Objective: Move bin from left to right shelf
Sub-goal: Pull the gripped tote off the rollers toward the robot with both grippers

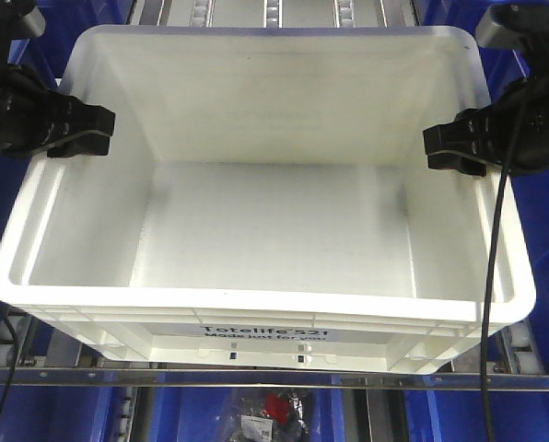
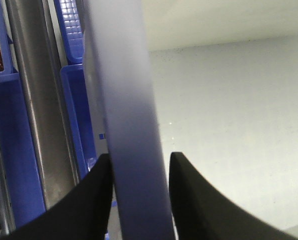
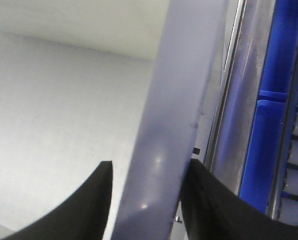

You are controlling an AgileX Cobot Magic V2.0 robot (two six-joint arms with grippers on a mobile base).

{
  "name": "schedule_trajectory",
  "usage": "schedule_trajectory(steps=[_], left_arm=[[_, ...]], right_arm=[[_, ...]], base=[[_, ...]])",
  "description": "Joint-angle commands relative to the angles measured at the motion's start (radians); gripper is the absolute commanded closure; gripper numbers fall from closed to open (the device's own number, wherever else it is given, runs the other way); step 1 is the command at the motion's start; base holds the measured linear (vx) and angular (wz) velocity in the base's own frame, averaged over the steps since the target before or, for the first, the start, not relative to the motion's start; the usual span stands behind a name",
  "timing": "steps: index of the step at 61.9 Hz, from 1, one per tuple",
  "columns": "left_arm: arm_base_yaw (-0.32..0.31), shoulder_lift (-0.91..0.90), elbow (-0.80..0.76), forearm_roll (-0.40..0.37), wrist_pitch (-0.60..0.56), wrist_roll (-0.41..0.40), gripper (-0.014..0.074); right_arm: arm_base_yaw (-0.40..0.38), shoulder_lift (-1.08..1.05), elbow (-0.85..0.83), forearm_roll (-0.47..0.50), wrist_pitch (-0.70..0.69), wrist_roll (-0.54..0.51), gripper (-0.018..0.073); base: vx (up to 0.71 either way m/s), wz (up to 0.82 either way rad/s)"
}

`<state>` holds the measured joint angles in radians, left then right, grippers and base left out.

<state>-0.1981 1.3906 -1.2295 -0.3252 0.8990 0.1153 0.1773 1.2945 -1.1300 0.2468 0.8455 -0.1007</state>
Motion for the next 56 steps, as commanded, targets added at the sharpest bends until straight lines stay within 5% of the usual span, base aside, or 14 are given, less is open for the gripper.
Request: schedule_trajectory(steps=[1, 56], left_arm=[[-0.006, -0.07, -0.037, -0.07, -0.047, 0.03, 0.0599], [-0.006, -0.071, -0.037, -0.076, -0.031, 0.03, 0.0598]], right_arm=[[-0.005, -0.045, -0.038, -0.002, -0.107, -0.023, 0.0567], [-0.005, -0.045, -0.038, -0.002, -0.148, -0.022, 0.0567]], base=[[0.0, 0.0], [0.0, 0.0]])
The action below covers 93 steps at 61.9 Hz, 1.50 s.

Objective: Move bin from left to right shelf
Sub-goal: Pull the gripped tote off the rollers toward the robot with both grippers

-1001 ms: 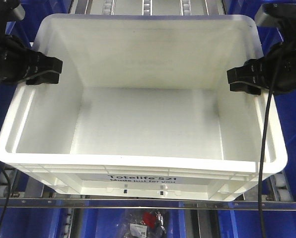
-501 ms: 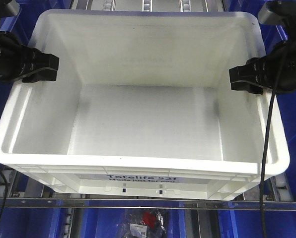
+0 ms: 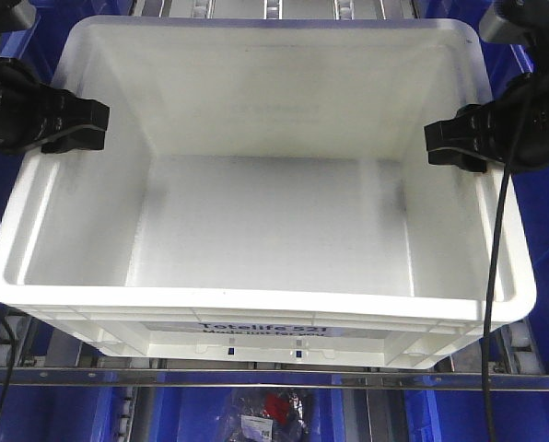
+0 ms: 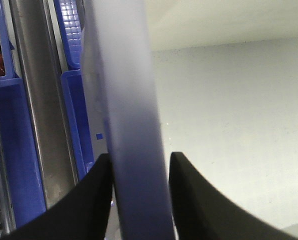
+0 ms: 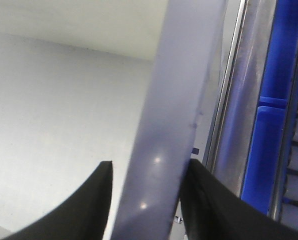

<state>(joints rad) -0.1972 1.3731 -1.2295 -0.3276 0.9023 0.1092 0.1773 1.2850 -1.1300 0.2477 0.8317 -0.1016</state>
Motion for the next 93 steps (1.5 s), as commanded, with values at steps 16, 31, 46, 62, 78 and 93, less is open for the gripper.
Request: schedule_trajectory(steps=[16, 31, 46, 62, 78, 93], left_arm=[[-0.007, -0.053, -0.037, -0.074, -0.034, 0.037, 0.0598], [-0.007, -0.053, -0.037, -0.074, -0.034, 0.037, 0.0598], [-0.007, -0.053, -0.037, -0.074, -0.034, 0.037, 0.0598], [-0.007, -0.053, -0.037, -0.074, -0.034, 0.037, 0.0598], [-0.007, -0.053, -0.037, -0.074, -0.034, 0.037, 0.0598], [-0.007, -0.053, -0.037, -0.074, -0.034, 0.037, 0.0598]], right_arm=[[-0.005, -0.036, -0.038, -0.003, -0.134, -0.021, 0.0567], [-0.005, -0.036, -0.038, -0.005, -0.134, -0.021, 0.0567], [-0.005, -0.036, -0.038, -0.005, -0.13, -0.021, 0.0567], [-0.005, -0.036, -0.038, -0.005, -0.13, -0.021, 0.0567], [-0.005, -0.036, -0.038, -0.005, -0.13, -0.021, 0.0567], [-0.005, -0.036, -0.038, -0.005, -0.13, -0.021, 0.0567]], base=[[0.0, 0.0], [0.0, 0.0], [0.0, 0.0], [0.0, 0.0], [-0.01, -0.01], [-0.06, -0.06]])
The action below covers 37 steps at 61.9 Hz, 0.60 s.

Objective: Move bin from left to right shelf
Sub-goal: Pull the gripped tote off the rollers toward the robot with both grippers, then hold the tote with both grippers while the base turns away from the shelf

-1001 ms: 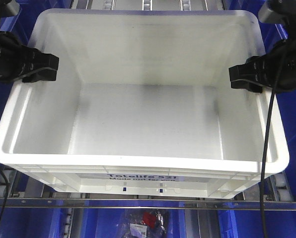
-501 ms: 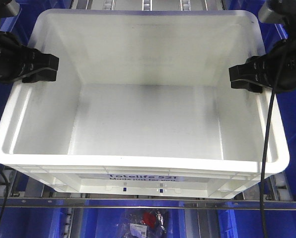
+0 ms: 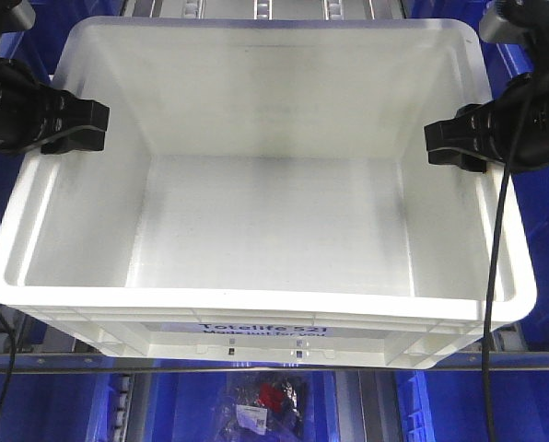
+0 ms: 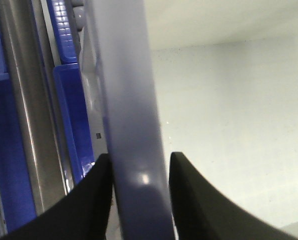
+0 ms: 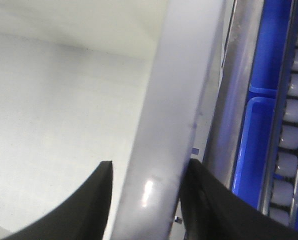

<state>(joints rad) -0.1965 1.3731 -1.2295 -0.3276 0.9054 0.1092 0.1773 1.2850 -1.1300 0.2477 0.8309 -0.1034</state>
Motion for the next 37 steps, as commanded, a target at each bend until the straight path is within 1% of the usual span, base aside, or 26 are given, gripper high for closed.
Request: schedule_trajectory(steps=[1, 37], left_arm=[[-0.008, -0.053, -0.037, -0.074, -0.037, 0.037, 0.0598], [-0.008, -0.053, -0.037, -0.074, -0.037, 0.037, 0.0598]], right_arm=[[-0.005, -0.036, -0.038, -0.005, -0.129, -0.019, 0.0567], [-0.005, -0.036, -0.038, -0.005, -0.133, -0.019, 0.0567]], base=[[-0.09, -0.08], [-0.12, -0.1]])
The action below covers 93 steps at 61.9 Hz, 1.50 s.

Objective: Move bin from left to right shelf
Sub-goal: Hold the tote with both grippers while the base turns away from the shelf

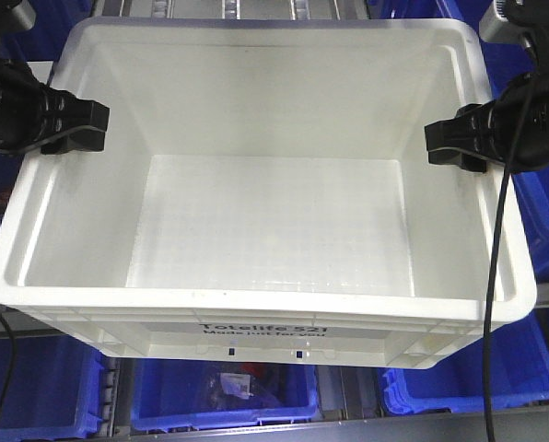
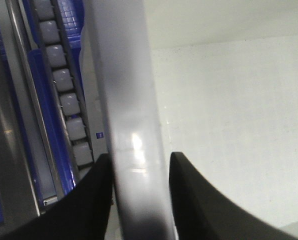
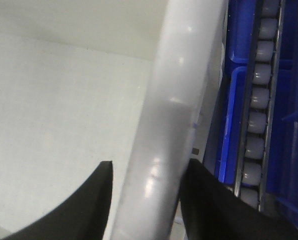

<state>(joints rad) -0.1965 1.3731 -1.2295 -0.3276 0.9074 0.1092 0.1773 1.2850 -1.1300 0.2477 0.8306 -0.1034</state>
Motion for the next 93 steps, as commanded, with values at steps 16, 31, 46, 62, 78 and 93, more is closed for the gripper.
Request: schedule_trajectory(steps=[16, 31, 46, 62, 78, 93], left_arm=[[-0.008, -0.053, -0.037, -0.074, -0.039, 0.037, 0.0598], [-0.008, -0.053, -0.037, -0.074, -0.039, 0.037, 0.0598], [-0.008, -0.053, -0.037, -0.074, -0.039, 0.037, 0.0598], [-0.008, -0.053, -0.037, -0.074, -0.039, 0.037, 0.0598], [-0.008, -0.053, -0.037, -0.074, -0.039, 0.037, 0.0598], [-0.008, -0.053, -0.037, -0.074, -0.039, 0.037, 0.0598]], right_arm=[[-0.005, -0.036, -0.038, -0.006, -0.133, -0.019, 0.0567], [-0.005, -0.036, -0.038, -0.006, -0.133, -0.019, 0.0567], [-0.005, -0.036, -0.038, -0.006, -0.133, -0.019, 0.0567], [-0.005, -0.036, -0.038, -0.006, -0.133, -0.019, 0.0567], [-0.005, -0.036, -0.038, -0.005, -0.131, -0.019, 0.0567], [-0.005, -0.036, -0.038, -0.005, -0.131, -0.019, 0.0567]], base=[[-0.16, -0.16], [-0.17, -0.18], [-0.16, -0.15], [-0.14, -0.17], [-0.1, -0.3], [-0.07, -0.45]])
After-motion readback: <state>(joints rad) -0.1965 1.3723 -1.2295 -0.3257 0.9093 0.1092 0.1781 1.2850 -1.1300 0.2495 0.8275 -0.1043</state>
